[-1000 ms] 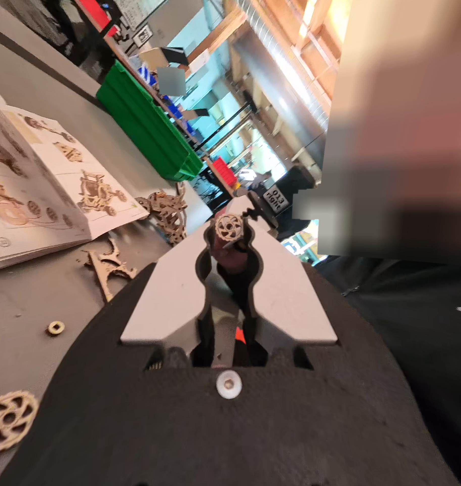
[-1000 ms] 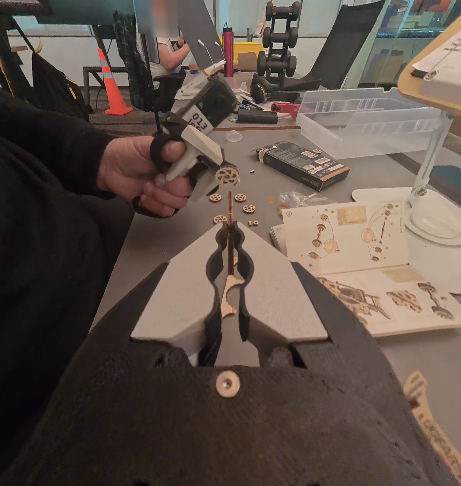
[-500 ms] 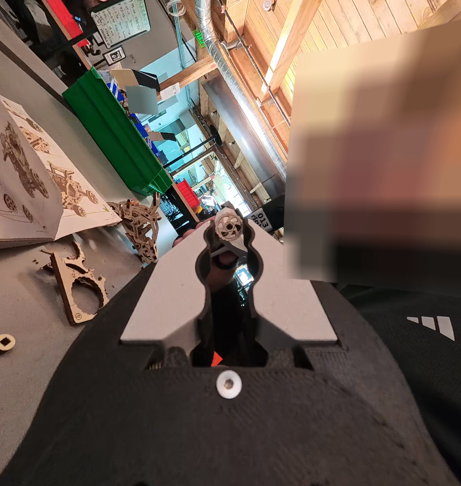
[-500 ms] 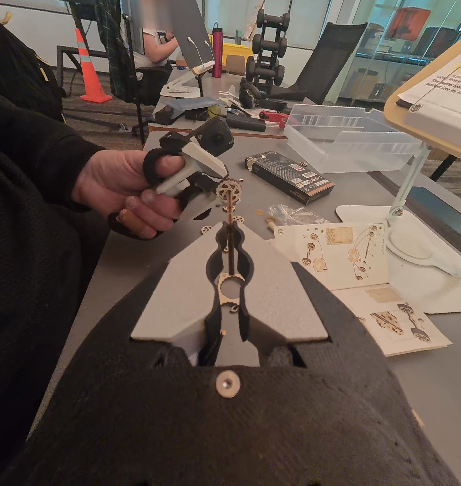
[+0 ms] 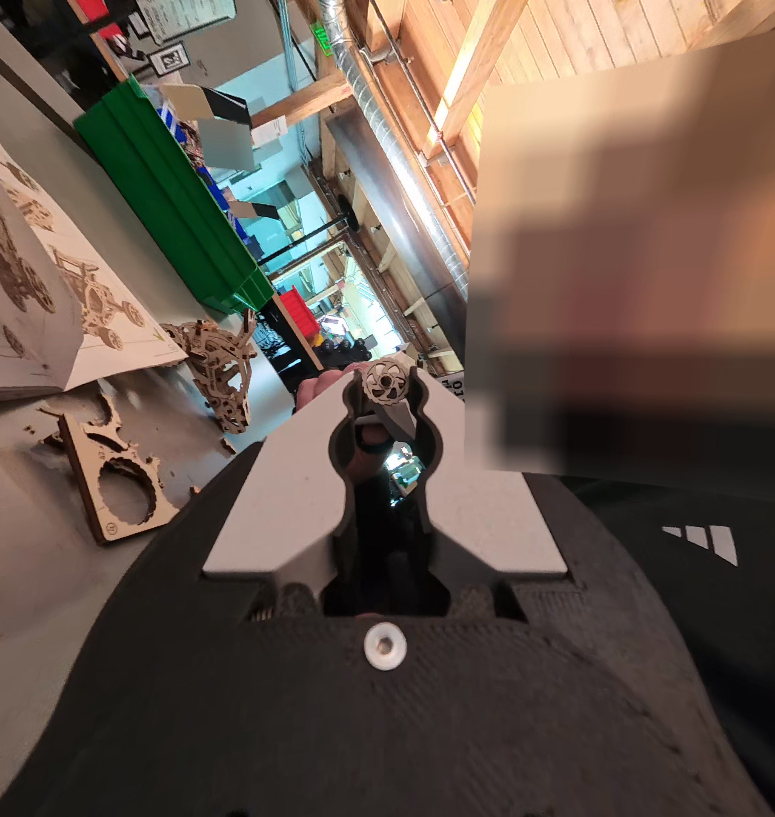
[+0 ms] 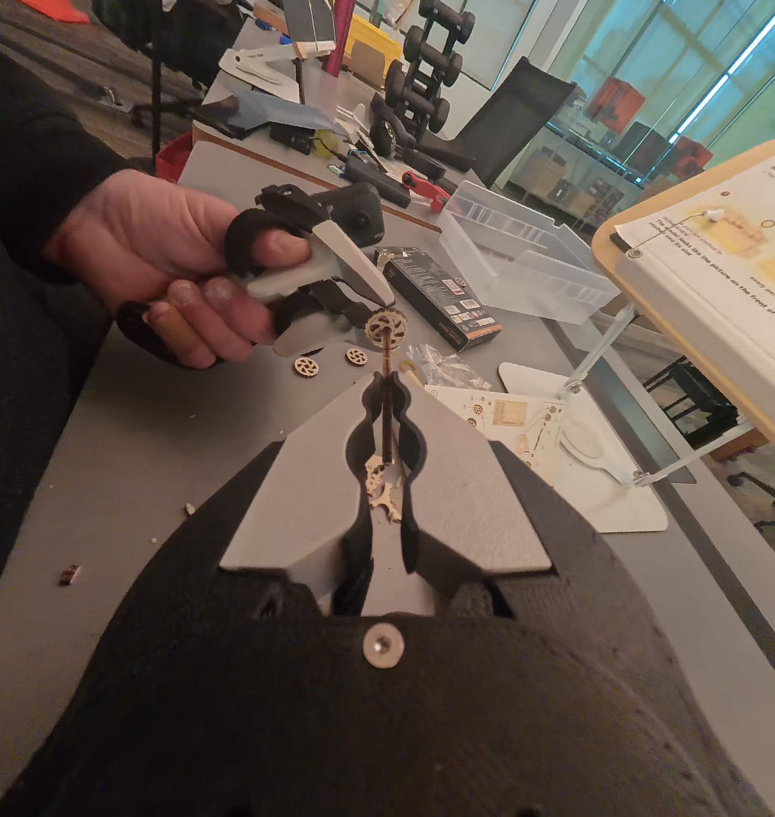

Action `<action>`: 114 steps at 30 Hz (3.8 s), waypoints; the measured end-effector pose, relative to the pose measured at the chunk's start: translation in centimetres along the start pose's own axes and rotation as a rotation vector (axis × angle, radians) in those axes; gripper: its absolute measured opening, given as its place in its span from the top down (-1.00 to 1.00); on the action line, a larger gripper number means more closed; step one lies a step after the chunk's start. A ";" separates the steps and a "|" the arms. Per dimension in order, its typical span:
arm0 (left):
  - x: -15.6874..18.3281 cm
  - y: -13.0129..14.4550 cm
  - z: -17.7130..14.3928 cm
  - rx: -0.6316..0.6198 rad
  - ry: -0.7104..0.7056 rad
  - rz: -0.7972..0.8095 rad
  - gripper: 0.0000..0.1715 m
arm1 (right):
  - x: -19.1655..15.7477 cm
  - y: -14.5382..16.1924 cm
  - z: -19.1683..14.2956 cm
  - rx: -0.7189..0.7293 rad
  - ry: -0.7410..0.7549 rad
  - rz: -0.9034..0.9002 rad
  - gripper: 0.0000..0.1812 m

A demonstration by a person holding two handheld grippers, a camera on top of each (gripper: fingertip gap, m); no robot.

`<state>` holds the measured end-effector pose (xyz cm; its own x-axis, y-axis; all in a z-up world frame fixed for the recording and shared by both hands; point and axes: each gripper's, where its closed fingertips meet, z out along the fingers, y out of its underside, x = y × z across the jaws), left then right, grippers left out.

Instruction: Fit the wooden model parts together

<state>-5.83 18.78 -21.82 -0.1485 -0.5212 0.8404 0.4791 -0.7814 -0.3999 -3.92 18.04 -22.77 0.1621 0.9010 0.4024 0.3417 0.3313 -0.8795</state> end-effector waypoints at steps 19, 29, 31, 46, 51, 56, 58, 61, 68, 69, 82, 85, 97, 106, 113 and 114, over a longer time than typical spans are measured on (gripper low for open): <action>1.7 0.5 0.2 -0.084 -0.118 0.211 0.46 | 0.3 -1.3 0.0 0.122 0.024 0.107 1.00; -7.9 -3.3 -11.7 -0.621 -1.012 0.747 0.54 | 1.4 0.6 -0.1 0.100 0.028 0.190 0.99; -9.4 -3.6 -12.8 -0.768 -1.108 0.845 0.58 | 1.3 1.0 0.0 0.080 0.030 0.182 0.99; -10.9 -3.9 -12.2 -0.714 -1.093 0.787 0.79 | 1.3 1.7 0.2 0.053 0.022 0.185 0.99; -5.9 -3.7 -6.2 -0.424 -0.709 0.652 0.78 | 1.6 2.4 0.5 0.023 0.033 0.201 0.99; -3.0 -2.1 -1.2 -0.250 -0.401 0.445 0.79 | 1.8 2.5 0.5 0.021 0.044 0.202 1.00; -2.6 -1.4 0.2 -0.209 -0.318 0.362 0.79 | 1.9 2.3 0.4 0.032 0.049 0.201 1.00; -2.4 -1.2 1.0 -0.140 -0.237 0.264 0.78 | 2.2 2.0 0.1 0.046 0.062 0.201 1.00; -1.8 -1.4 1.4 -0.074 -0.142 0.175 0.78 | 2.3 1.9 -0.1 0.057 0.060 0.208 1.00; -1.7 -1.4 1.5 -0.069 -0.135 0.167 0.79 | 2.3 1.8 -0.1 0.060 0.060 0.210 1.00; -1.7 -1.4 1.3 -0.073 -0.145 0.197 0.78 | 1.9 2.0 0.0 0.048 0.043 0.200 1.00; -1.8 -1.3 1.3 -0.076 -0.147 0.198 0.78 | 1.9 2.0 0.0 0.044 0.042 0.199 1.00; -1.6 -1.0 1.6 -0.150 -0.196 0.284 0.78 | 1.7 2.0 0.0 0.042 0.029 0.198 1.00; -2.0 -0.2 2.2 -0.185 -0.278 0.355 0.78 | 1.6 2.0 0.1 0.033 0.037 0.200 1.00; -1.8 -0.2 2.1 -0.168 -0.259 0.342 0.78 | 1.6 1.9 0.2 0.028 0.054 0.172 1.00; -1.8 -0.2 2.1 -0.165 -0.249 0.335 0.78 | 1.6 1.9 0.2 0.033 0.051 0.176 1.00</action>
<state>-3.84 20.56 -22.46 0.2136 -0.6719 0.7092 0.3183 -0.6384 -0.7008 -3.19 20.11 -23.83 0.2639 0.9308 0.2530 0.2731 0.1794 -0.9451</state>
